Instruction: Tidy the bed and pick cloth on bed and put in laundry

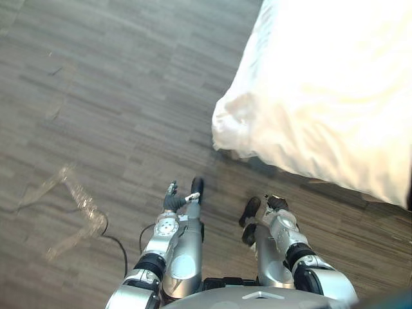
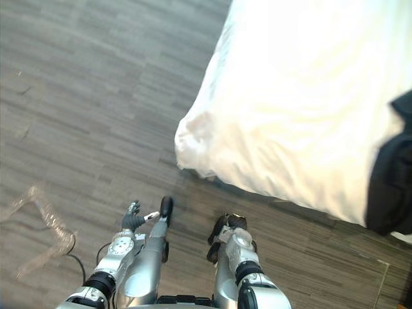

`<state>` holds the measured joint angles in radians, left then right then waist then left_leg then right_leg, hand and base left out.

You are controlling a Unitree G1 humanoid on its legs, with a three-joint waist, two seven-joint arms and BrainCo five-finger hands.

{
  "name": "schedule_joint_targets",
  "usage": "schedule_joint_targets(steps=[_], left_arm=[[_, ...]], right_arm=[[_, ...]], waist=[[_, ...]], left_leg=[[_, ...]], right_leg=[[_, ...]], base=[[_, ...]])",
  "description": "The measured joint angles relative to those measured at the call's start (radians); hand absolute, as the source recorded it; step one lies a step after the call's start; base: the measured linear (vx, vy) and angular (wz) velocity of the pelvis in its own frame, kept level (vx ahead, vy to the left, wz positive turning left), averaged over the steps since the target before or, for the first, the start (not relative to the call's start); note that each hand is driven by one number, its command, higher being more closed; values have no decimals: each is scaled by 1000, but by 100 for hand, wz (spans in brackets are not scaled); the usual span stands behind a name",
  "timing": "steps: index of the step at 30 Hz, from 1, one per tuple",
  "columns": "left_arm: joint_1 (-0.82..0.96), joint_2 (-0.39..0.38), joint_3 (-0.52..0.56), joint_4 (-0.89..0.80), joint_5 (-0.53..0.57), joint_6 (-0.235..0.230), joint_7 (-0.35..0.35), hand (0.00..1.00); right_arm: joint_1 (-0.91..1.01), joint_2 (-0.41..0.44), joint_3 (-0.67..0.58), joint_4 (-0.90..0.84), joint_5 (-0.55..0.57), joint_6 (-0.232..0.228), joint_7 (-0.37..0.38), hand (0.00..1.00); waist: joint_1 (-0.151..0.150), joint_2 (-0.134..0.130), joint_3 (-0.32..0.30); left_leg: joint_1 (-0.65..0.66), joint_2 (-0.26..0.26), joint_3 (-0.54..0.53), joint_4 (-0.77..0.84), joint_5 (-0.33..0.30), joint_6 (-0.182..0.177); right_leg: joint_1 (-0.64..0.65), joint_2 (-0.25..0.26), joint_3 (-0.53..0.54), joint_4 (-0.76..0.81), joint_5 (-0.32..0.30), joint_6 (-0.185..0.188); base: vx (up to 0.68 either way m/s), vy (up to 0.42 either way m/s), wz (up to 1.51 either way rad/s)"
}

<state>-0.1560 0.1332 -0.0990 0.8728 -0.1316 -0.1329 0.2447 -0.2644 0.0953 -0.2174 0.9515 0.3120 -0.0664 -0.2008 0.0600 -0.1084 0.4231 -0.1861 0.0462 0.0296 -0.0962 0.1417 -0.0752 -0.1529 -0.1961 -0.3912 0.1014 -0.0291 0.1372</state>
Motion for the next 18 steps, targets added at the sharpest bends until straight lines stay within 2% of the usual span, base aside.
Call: schedule_joint_targets(steps=[2, 3, 5, 7, 10, 13, 15, 18], left_arm=[[48, -3, 27, 15, 5, 13, -9, 0], [60, -3, 36, 15, 5, 15, -9, 0], [138, -5, 93, 37, 27, 23, -31, 0], [152, -6, 109, 62, 39, 33, -44, 0], [183, -4, 133, 86, 59, 39, -53, 0], [191, -6, 150, 93, 107, 41, -85, 0], [191, -7, 149, 93, 124, 41, -92, 0], [189, -10, 149, 89, 122, 41, -93, 0]], right_arm=[[67, -25, 5, -123, 5, 0, 12, 100], [86, -28, 18, -160, 10, -1, 15, 100], [192, -44, 80, -390, 23, -8, 56, 100], [229, -51, 105, -470, 38, -17, 82, 100], [299, -85, 183, -667, 83, -36, 158, 100], [293, -111, 273, -767, 180, -61, 249, 100], [261, -114, 314, -778, 226, -61, 283, 100], [141, -115, 385, -771, 311, -61, 299, 100]], waist=[[-3, -1, -60], [-4, -1, -70], [-18, 2, -119], [-19, 6, -139], [-42, 6, -177], [-42, 8, -203], [-43, 16, -206], [-40, 35, -196]], left_leg=[[31, 9, 51, -1, -17, 7], [38, 9, 63, -1, -20, 9], [88, 21, 122, -2, -38, 11], [102, 24, 132, -4, -44, 8], [127, 35, 155, -6, -59, 4], [138, 39, 178, -6, -69, 2], [138, 38, 180, -6, -70, 3], [125, 33, 180, -5, -70, 4]], right_leg=[[8, 18, 49, -21, 15, -4], [10, 20, 58, -25, 17, -6], [31, 34, 109, -42, 22, -6], [40, 39, 124, -50, 25, -7], [63, 49, 138, -68, 27, -12], [66, 55, 164, -83, 34, -7], [66, 55, 169, -90, 44, -14], [57, 52, 171, -99, 58, -5]], base=[[0, -6, -63], [6, 10, -67], [-3, 2, -76], [8, -10, -41], [11, -4, -17], [12, -6, -25], [23, 3, -10], [17, 5, 0]])
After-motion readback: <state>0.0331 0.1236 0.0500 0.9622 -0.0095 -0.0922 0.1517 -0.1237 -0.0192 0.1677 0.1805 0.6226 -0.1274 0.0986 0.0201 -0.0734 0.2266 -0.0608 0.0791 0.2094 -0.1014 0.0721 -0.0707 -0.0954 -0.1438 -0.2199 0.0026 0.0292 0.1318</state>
